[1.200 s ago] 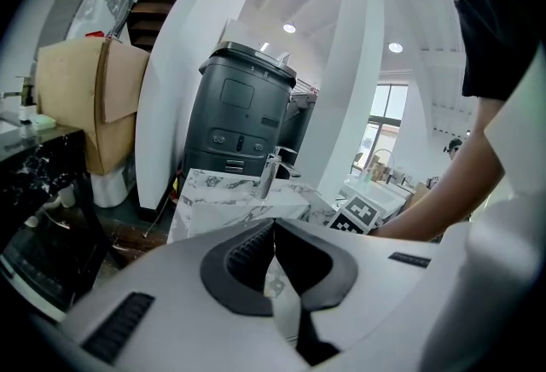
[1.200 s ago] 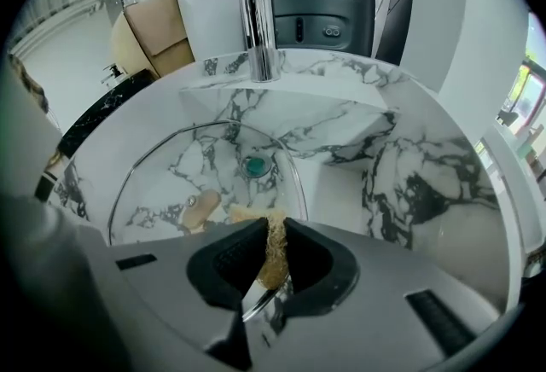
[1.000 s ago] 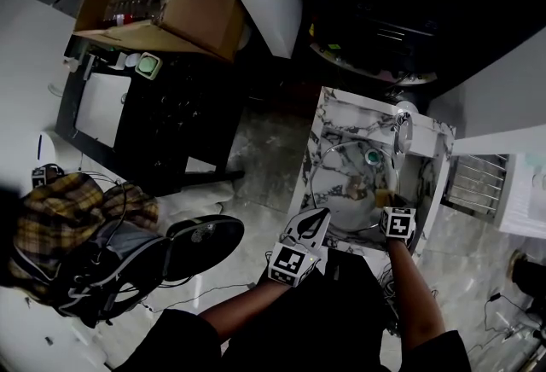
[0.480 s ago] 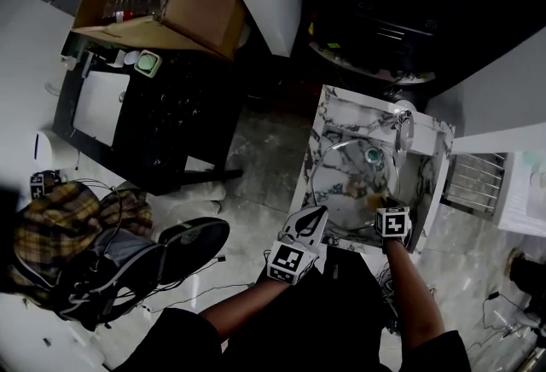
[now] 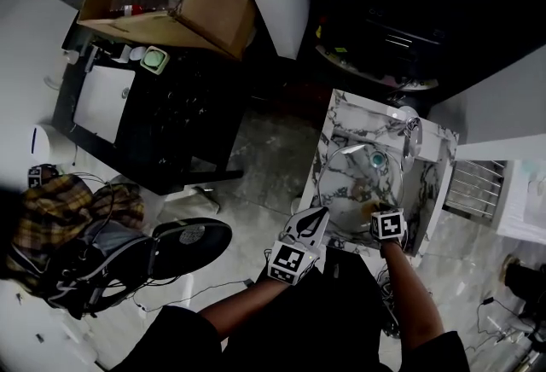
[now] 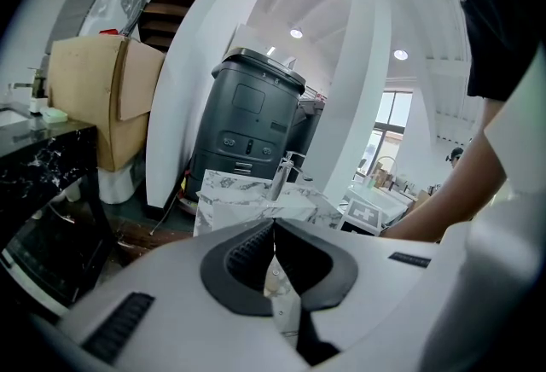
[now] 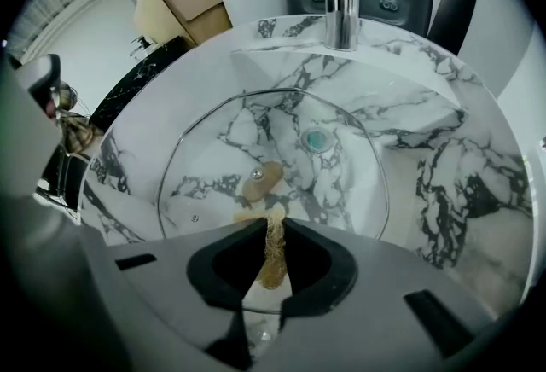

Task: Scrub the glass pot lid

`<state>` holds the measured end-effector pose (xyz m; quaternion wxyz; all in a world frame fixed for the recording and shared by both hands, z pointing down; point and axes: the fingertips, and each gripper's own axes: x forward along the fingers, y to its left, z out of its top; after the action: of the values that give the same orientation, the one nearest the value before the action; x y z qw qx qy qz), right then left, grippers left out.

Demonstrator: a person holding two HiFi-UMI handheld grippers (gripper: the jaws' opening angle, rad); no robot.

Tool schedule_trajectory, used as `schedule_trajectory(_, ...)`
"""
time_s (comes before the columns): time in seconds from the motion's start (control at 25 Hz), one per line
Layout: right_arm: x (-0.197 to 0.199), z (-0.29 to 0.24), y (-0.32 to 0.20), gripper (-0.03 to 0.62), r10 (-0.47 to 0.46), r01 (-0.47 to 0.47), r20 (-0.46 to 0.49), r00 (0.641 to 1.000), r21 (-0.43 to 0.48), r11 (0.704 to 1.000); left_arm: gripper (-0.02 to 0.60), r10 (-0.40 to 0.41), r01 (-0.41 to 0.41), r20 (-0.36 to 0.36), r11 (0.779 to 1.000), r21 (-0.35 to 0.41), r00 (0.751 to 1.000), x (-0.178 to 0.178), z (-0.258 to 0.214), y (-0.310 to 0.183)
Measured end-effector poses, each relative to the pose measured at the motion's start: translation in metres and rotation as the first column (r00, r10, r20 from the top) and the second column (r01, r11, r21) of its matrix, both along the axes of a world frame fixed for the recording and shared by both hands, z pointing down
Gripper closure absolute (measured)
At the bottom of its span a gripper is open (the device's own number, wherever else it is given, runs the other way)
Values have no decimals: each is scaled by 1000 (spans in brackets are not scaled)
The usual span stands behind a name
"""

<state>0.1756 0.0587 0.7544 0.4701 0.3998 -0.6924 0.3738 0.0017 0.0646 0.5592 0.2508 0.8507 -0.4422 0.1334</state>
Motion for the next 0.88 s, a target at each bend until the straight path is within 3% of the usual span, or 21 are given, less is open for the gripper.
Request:
schedule_trajectory(0.52,-35,2,7,531,-26,27,21,999,-64,998,565,1,-1,-55,1000,-9,998,-26,-6,-9)
schedule_trajectory(0.88,-63,-2,9,531,-75,76,10,997,-98,992,565,41,-41,-43,999,5,998,-53,-1,-16)
